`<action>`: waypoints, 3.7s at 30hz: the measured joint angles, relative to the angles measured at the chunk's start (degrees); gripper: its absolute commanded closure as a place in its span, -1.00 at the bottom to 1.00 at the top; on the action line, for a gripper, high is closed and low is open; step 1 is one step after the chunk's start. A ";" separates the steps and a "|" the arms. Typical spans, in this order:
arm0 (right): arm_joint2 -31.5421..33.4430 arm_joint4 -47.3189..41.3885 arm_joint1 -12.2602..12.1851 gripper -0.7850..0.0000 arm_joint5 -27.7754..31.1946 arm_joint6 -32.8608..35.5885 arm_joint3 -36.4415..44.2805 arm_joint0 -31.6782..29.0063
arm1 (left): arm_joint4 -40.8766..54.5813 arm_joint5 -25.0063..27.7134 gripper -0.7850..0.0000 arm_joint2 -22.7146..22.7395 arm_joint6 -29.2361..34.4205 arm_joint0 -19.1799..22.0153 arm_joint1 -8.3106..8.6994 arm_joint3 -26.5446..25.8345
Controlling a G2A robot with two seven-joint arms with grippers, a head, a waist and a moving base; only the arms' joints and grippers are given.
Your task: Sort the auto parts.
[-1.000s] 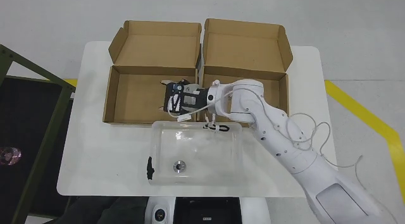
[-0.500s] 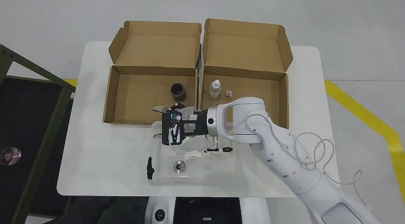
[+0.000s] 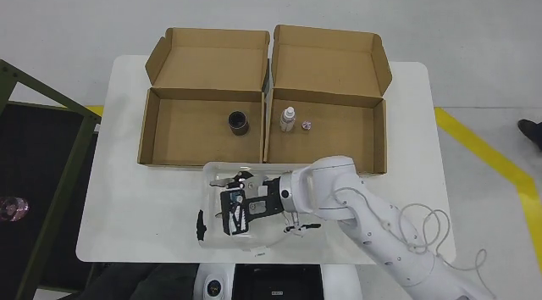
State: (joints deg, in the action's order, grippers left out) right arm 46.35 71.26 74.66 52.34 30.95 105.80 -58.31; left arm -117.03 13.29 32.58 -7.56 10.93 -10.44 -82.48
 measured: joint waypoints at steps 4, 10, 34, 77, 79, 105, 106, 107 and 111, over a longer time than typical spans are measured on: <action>0.22 1.21 -0.57 -0.11 0.72 0.73 0.79 -1.43 | 0.00 0.00 -1.00 0.00 0.00 0.00 0.00 0.00; -0.49 4.39 -1.27 -0.26 1.75 2.29 0.74 -3.04 | 0.00 0.00 -1.00 0.00 0.00 0.00 0.00 0.00; -6.20 11.05 -1.53 -0.26 0.65 -0.10 -6.56 -2.99 | 0.00 0.00 -1.00 0.00 0.00 0.00 0.00 0.00; -8.66 9.07 0.13 1.00 -1.14 -5.59 -11.88 4.09 | 0.00 0.00 -1.00 0.00 0.00 0.00 0.00 0.00; -8.04 8.58 0.04 1.00 -1.12 -5.54 -11.01 4.31 | 0.00 0.00 -1.00 0.00 0.00 0.00 0.00 0.00; 2.30 5.38 -1.55 1.00 -1.12 -2.08 -1.18 9.14 | 0.00 0.00 -1.00 0.00 0.00 0.00 0.00 0.00; 2.65 5.46 -1.61 1.00 -1.20 -2.10 -1.07 9.21 | 0.00 0.00 -1.00 0.00 0.00 0.00 0.00 0.00; 2.96 5.55 -1.67 1.00 -1.30 -2.16 -0.98 9.27 | 0.00 0.00 -1.00 0.00 0.00 0.00 0.00 0.00; 3.98 6.13 -1.84 1.00 -1.80 -2.93 -0.92 9.76 | 0.00 0.00 -1.00 0.00 0.00 0.00 0.00 0.00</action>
State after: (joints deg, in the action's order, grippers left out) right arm 50.33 77.39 72.82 50.54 28.02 104.88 -48.56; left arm -117.03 13.29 32.58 -7.56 10.93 -10.44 -82.48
